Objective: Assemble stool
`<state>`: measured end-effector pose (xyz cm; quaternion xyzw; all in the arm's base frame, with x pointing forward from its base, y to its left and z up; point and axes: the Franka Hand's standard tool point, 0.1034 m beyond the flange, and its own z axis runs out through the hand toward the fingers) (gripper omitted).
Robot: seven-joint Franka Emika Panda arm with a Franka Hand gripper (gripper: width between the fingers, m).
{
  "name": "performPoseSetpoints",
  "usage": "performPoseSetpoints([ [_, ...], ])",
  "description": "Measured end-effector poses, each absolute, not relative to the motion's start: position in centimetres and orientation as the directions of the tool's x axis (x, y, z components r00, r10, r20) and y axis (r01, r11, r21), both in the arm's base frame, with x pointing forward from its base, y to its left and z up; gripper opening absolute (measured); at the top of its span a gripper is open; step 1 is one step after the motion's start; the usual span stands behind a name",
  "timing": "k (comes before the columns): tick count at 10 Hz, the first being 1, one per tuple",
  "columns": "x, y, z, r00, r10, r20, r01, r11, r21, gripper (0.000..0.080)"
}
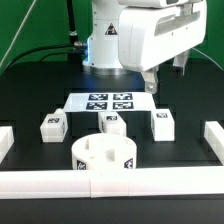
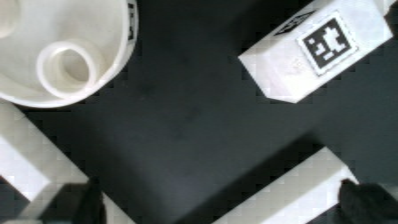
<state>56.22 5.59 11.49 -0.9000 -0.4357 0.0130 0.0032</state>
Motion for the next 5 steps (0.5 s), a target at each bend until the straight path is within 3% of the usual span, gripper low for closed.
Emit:
performPoseSetpoints([
  [5,56.22,5.59,11.48,0.620,0.784,-0.021,0.784,-0.620,-0.017,0.0650],
])
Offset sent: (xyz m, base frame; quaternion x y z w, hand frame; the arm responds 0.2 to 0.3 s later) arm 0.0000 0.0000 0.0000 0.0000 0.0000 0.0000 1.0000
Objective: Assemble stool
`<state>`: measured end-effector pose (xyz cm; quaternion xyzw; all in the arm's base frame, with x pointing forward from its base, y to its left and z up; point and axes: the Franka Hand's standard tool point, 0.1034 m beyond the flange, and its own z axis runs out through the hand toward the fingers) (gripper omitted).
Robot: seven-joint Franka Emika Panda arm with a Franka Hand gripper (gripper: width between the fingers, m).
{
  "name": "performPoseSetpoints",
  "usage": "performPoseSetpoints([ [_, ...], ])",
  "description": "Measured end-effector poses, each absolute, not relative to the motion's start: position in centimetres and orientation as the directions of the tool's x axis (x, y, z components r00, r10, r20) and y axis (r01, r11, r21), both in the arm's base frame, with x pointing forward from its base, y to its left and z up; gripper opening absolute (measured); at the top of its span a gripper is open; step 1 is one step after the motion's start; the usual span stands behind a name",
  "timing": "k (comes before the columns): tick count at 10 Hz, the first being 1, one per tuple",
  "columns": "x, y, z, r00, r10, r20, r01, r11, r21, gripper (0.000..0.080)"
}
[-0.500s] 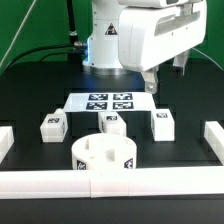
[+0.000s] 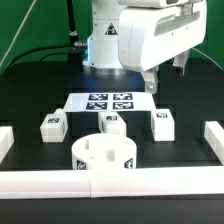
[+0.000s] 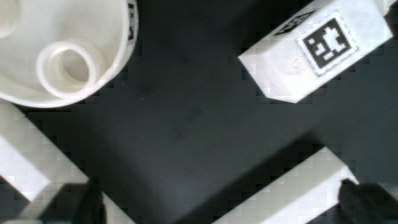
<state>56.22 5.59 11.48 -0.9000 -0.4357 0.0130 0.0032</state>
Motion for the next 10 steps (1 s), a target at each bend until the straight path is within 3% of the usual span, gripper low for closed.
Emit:
performPoseSetpoints([
  [2,56.2,4.3,11.2,0.606,0.795,-0.022,0.795,-0.606,-0.013,0.0650],
  [7,57.1,-2.6,6.6,0.588,0.809,-0.011,0.809,-0.588,0.006,0.0650],
  [10,57.1,-2.4,6.7,0.585,0.811,-0.011,0.811,-0.585,0.006,0.0650],
])
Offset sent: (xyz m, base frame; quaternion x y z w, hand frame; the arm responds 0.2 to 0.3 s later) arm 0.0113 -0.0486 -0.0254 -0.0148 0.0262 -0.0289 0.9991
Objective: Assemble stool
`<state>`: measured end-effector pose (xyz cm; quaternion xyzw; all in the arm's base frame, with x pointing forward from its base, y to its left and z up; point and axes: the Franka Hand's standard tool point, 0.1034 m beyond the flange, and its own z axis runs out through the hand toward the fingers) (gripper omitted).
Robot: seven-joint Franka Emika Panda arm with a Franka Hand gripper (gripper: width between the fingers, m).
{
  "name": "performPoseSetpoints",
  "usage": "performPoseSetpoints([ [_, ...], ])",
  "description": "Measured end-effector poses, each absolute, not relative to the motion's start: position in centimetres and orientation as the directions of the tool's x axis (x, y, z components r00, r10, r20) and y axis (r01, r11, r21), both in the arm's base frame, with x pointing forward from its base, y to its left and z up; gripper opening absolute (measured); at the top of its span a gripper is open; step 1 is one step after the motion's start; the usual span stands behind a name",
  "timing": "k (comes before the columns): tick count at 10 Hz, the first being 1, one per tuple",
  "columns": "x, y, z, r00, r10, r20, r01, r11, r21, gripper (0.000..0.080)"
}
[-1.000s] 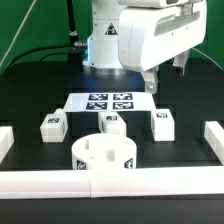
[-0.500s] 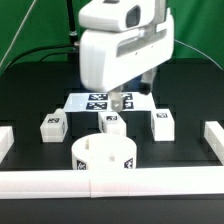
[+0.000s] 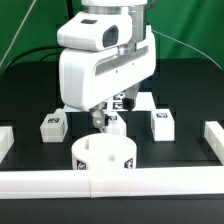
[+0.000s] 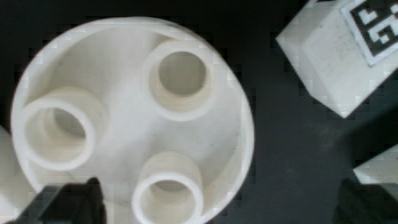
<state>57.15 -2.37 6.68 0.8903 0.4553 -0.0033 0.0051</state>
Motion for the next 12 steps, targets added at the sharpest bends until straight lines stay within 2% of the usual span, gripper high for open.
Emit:
performPoseSetpoints([
  [1,57.2,-2.4,6.6,0.583,0.812,-0.007,0.812,-0.583,0.010,0.0650],
  [2,57.3,-2.7,6.2,0.580,0.814,0.009,0.814,-0.580,0.032,0.0650],
  [4,58.3,-2.7,5.1,0.582,0.813,0.014,0.813,-0.582,0.035,0.0650],
  [6,58.5,-2.6,3.2,0.582,0.813,0.022,0.812,-0.582,0.038,0.0650],
  [10,58.8,-1.9,2.7,0.582,0.812,0.039,0.810,-0.584,0.055,0.0650],
  [11,58.8,-1.9,2.7,0.583,0.812,0.039,0.810,-0.584,0.055,0.0507],
  [12,58.8,-1.9,2.7,0.583,0.812,0.039,0.810,-0.584,0.055,0.0507],
])
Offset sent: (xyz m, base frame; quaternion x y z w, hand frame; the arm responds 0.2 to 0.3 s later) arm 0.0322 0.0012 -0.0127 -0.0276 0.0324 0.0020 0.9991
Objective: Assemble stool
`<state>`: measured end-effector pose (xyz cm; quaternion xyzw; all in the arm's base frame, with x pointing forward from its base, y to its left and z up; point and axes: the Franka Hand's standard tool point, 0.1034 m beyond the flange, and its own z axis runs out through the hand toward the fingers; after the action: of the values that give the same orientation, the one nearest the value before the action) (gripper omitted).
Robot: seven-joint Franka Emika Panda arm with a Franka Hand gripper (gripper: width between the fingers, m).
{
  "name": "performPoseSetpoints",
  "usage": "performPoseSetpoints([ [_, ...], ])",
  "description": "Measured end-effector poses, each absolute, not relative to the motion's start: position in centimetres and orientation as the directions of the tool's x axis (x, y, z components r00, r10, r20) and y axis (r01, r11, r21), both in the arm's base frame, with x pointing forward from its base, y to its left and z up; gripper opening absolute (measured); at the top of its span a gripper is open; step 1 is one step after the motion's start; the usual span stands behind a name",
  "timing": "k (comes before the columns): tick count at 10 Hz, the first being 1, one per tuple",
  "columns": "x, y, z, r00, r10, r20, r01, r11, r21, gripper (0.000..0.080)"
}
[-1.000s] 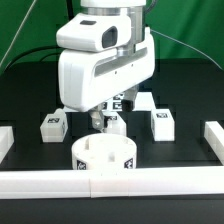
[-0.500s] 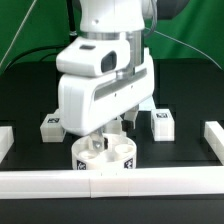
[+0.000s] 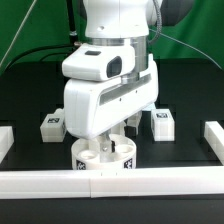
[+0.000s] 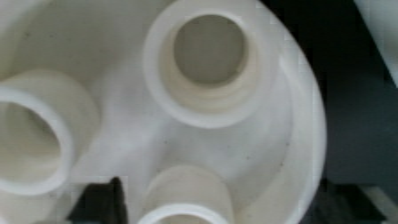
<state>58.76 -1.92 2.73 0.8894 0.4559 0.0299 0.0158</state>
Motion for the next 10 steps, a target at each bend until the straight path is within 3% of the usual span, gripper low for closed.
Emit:
performPoseSetpoints([
  [2,58.2,-1.7,2.7,0.582,0.813,0.026,0.812,-0.582,0.036,0.0234],
  [3,57.8,-1.6,2.6,0.581,0.814,0.016,0.813,-0.581,0.022,0.0234],
  [4,57.8,-1.7,2.5,0.581,0.813,0.016,0.813,-0.582,0.022,0.0066],
  [5,57.6,-1.7,2.5,0.583,0.813,0.013,0.812,-0.583,0.018,0.0033],
  [10,57.6,-1.7,2.5,0.583,0.813,0.013,0.812,-0.583,0.018,0.0032],
])
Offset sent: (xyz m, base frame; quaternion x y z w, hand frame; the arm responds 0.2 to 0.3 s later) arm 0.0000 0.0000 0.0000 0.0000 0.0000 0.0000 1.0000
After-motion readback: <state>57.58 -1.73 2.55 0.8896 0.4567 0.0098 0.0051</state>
